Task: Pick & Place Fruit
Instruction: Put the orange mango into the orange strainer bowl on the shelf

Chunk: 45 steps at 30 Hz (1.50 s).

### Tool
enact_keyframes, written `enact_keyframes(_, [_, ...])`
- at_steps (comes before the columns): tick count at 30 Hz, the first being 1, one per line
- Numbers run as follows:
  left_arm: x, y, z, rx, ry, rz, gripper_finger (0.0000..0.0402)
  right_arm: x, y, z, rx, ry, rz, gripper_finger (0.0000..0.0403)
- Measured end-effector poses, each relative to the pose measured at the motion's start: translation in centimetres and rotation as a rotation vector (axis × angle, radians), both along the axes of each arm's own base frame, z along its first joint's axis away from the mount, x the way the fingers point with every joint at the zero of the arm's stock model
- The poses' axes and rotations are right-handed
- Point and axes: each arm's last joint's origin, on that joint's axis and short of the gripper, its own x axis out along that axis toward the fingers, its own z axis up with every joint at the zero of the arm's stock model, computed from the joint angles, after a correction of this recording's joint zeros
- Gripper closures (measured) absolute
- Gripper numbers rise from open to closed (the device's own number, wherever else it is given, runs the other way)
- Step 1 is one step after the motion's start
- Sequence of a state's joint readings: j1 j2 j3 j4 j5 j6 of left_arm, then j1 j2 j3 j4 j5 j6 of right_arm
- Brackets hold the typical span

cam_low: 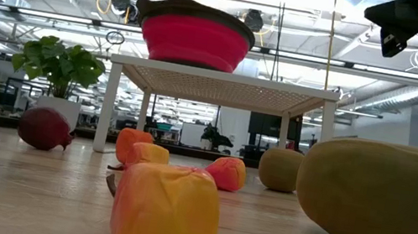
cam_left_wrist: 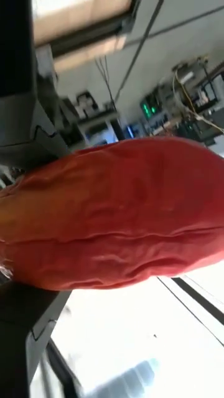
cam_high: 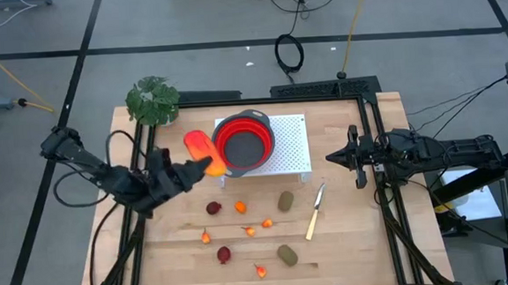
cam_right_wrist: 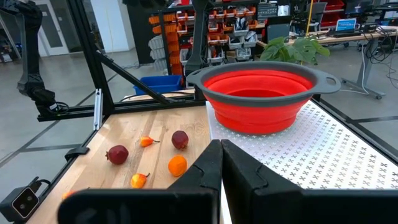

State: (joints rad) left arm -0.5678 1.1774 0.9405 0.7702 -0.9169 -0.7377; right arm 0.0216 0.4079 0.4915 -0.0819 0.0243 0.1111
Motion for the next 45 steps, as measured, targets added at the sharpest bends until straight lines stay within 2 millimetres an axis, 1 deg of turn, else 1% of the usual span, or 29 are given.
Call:
enact_keyframes(6, [0.7, 0.1, -1.2, 0.143, 0.156, 0.035, 0.0199, 0.0, 0.0, 0.0, 0.000, 0.000, 0.000, 0.0403])
enact_keyframes(11, [1.6, 1.0, -2.1, 0.226, 0.260, 0.051, 0.0187, 0.0, 0.0, 0.0, 0.000, 0.000, 0.000, 0.0403])
enact_keyframes(14, [2.1, 1.9, -2.6, 0.267, 0.304, 0.046, 0.0184, 0.0, 0.0, 0.0, 0.000, 0.000, 0.000, 0.0403])
enact_keyframes(21, [3.4, 4.4, -3.2, 0.324, 0.366, 0.027, 0.0196, 0.0, 0.0, 0.0, 0.000, 0.000, 0.000, 0.0403])
enact_keyframes(27, [4.1, 6.6, -4.0, 0.338, 0.439, -0.019, 0.0188, 0.0, 0.0, 0.0, 0.000, 0.000, 0.000, 0.0403])
enact_keyframes(30, [4.3, 7.7, -3.7, 0.353, 0.533, -0.039, 0.0187, 0.0, 0.0, 0.0, 0.000, 0.001, 0.000, 0.0403])
enact_keyframes(37, [3.8, 10.6, -1.4, 0.378, 0.779, -0.053, 0.0186, 0.0, 0.0, 0.0, 0.000, 0.001, -0.001, 0.0403])
enact_keyframes(40, [3.6, 11.8, -0.5, 0.380, 0.821, -0.052, 0.0186, 0.0, 0.0, 0.0, 0.000, 0.001, -0.005, 0.0403])
enact_keyframes(42, [3.5, 12.5, -0.6, 0.385, 0.874, -0.066, 0.0186, 0.0, 0.0, 0.0, -0.001, 0.001, -0.008, 0.0403])
enact_keyframes(45, [4.0, 13.6, -0.7, 0.395, 0.916, -0.081, 0.0186, 0.0, 0.0, 0.0, -0.001, 0.001, -0.008, 0.0403])
